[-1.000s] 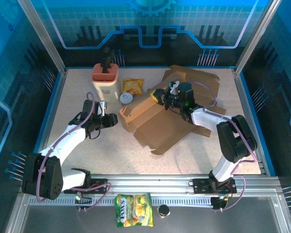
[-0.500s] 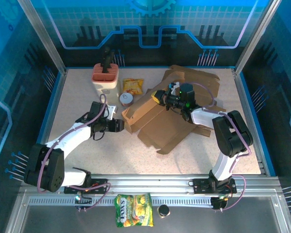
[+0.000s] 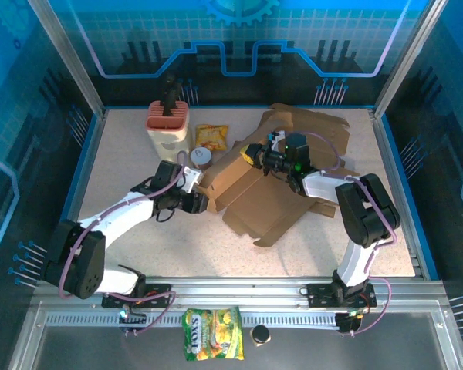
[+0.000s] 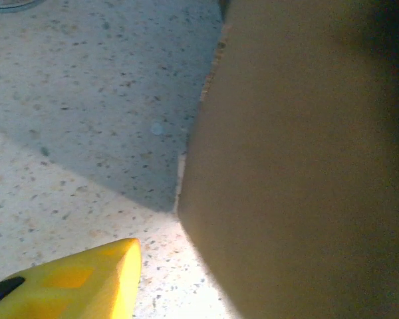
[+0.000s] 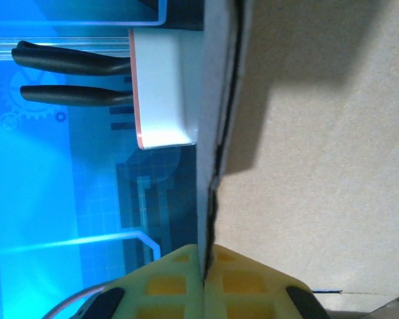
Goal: Fold the paper box
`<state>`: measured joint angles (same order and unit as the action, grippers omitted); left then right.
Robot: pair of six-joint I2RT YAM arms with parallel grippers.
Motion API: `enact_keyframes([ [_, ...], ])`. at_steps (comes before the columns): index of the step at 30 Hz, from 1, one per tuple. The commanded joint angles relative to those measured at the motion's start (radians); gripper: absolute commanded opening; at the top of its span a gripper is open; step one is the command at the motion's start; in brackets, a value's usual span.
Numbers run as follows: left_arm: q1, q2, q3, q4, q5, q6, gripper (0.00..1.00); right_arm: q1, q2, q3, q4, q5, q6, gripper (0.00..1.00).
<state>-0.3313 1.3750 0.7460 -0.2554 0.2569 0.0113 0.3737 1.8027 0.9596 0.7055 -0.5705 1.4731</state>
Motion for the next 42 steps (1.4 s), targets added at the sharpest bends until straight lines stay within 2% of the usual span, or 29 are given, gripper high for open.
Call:
enact_keyframes([
  [1,-0.028,0.001,0.032,0.024,-0.025,0.054,0.51,-0.005,0.028,0.027,0.016,-0.024,0.009,0.00],
  [10,-0.055,-0.022,0.019,0.044,-0.062,0.052,0.47,0.000,0.043,0.064,0.032,-0.016,0.032,0.00],
  [20,-0.054,-0.070,-0.030,0.166,0.016,0.050,0.32,0.000,0.038,0.078,0.035,-0.022,0.049,0.00],
  [23,-0.055,-0.091,-0.060,0.224,0.049,0.021,0.32,-0.003,0.041,0.071,0.060,-0.018,0.067,0.00],
  [26,-0.053,-0.110,-0.088,0.259,0.015,-0.018,0.41,-0.007,0.048,0.069,0.088,-0.012,0.088,0.00],
  [28,-0.055,-0.119,-0.097,0.269,-0.011,-0.033,0.42,-0.007,0.051,0.073,0.093,-0.014,0.089,0.00],
  [42,-0.077,-0.066,-0.107,0.291,-0.117,-0.109,0.42,-0.024,0.063,-0.003,0.143,-0.072,0.026,0.00],
])
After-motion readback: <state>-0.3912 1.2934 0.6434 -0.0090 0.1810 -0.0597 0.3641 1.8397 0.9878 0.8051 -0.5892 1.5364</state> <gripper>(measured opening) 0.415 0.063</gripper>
